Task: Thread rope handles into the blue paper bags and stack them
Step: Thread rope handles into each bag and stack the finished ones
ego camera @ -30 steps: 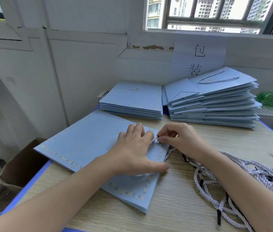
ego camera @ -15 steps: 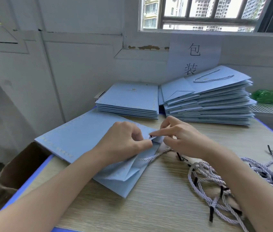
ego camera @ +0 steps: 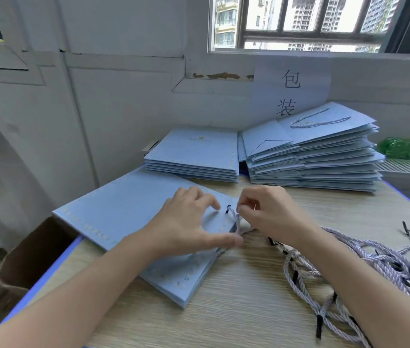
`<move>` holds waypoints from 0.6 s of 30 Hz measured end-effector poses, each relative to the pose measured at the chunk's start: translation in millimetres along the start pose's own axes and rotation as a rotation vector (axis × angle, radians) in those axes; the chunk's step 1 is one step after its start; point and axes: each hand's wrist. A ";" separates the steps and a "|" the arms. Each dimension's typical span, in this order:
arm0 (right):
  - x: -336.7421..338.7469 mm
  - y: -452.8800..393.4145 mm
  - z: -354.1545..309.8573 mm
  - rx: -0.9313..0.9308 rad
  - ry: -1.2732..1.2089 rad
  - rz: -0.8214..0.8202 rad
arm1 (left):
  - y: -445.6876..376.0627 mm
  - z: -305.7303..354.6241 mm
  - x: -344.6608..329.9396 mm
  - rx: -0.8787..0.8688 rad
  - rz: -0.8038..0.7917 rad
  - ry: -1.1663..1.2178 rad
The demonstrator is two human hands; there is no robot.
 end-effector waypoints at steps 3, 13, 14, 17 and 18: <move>0.5 -1.8 3.9 -0.057 0.017 0.013 | -0.7 0.2 -0.6 -0.023 -0.042 -0.075; -1.8 -4.2 3.1 -0.107 -0.177 0.059 | -2.8 -1.4 5.3 0.048 0.345 0.333; -3.5 -3.8 2.0 -0.102 -0.196 0.039 | -2.0 -0.3 5.0 0.034 0.351 0.350; -11.3 -2.6 0.9 -0.119 -0.255 0.074 | -0.2 1.7 4.6 -0.002 0.331 0.382; -13.3 -3.0 1.8 -0.134 -0.282 0.100 | 0.0 1.9 4.7 0.000 0.326 0.397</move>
Point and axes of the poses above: each hand's wrist, its own y-axis away from the middle knuckle, its own x-axis out of the back of the hand, z = x × y, and after that the axes turned 2 degrees about -x, right-handed
